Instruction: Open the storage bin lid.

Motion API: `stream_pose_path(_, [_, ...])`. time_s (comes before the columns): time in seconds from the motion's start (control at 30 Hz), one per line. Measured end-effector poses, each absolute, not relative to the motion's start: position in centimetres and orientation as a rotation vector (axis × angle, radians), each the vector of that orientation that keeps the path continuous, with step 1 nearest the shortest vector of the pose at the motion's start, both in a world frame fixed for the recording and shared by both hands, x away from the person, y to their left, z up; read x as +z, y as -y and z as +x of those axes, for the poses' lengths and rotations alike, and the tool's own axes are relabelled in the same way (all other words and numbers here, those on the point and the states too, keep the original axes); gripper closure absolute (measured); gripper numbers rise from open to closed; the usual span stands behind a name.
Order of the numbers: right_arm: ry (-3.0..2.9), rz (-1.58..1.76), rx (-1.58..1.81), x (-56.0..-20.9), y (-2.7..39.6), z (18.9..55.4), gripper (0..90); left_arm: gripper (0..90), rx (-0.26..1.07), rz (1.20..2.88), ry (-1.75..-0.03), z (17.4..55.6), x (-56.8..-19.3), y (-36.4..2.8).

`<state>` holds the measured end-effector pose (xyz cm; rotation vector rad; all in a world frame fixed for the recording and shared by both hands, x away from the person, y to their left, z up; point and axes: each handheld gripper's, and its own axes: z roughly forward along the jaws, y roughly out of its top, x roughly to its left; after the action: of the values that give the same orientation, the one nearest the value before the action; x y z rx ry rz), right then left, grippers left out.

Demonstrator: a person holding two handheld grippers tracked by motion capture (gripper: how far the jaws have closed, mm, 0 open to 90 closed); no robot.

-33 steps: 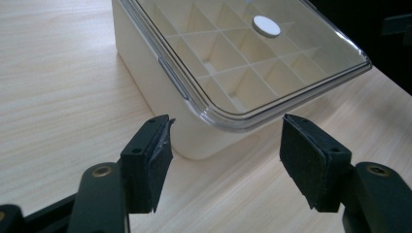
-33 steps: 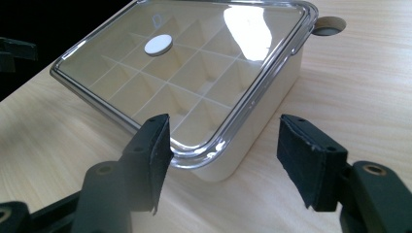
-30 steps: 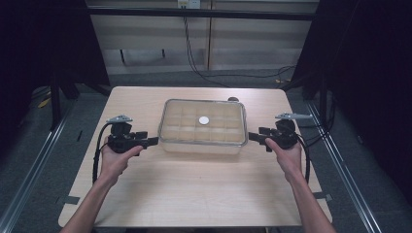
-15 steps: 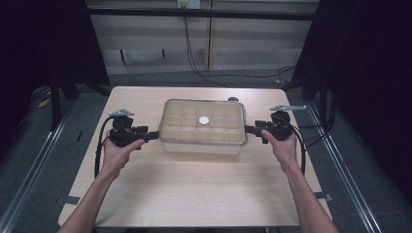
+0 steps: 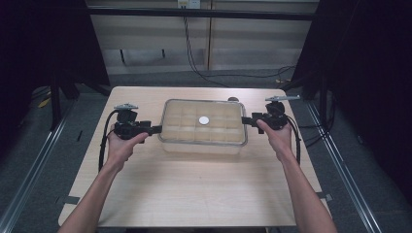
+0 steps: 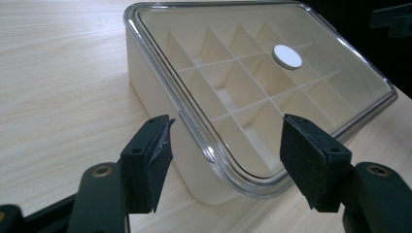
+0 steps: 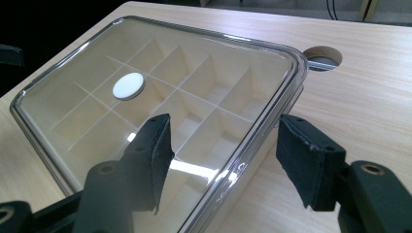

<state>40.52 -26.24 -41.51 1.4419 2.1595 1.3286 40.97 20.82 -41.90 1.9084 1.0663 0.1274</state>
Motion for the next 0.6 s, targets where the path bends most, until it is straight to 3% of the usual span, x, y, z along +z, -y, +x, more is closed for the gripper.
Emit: stream_pose_path(0.6, [-2.187, 1.494, 1.235, -43.0, 25.3, 44.0, 34.3, 32.2, 0.071, 1.942, -1.098, 43.2, -43.6, -19.8])
